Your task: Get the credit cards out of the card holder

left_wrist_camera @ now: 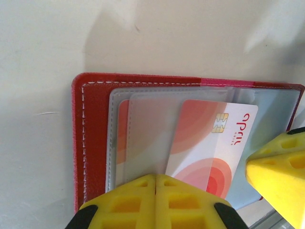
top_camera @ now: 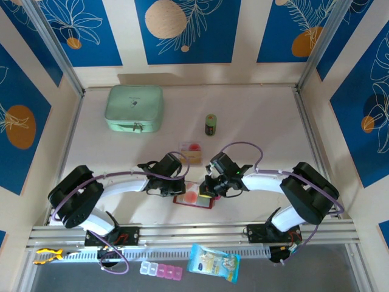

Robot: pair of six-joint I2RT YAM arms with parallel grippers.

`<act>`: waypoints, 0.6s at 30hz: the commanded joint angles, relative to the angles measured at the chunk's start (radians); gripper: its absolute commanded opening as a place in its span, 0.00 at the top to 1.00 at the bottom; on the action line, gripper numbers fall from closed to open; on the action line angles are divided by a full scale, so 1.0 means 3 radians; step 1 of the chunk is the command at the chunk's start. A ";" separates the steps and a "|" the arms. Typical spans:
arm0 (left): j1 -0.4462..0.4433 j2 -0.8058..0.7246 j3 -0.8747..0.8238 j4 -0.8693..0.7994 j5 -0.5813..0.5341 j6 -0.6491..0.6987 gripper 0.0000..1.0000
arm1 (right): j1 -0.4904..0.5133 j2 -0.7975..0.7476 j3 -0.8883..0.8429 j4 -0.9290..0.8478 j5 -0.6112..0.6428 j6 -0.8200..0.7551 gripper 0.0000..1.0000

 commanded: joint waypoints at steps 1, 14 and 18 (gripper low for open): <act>-0.0013 0.0081 -0.0086 -0.0149 -0.0120 -0.0043 0.97 | -0.0018 0.0027 0.0004 -0.0031 -0.0054 0.0045 0.84; -0.0013 0.0151 -0.0055 -0.0137 -0.0048 -0.0017 0.98 | -0.0008 0.0360 -0.0033 0.0570 -0.0283 0.0235 0.82; -0.0013 0.0135 -0.0060 -0.0161 -0.0054 -0.0008 0.99 | 0.0002 0.0336 -0.0026 0.0572 -0.0272 0.0238 0.86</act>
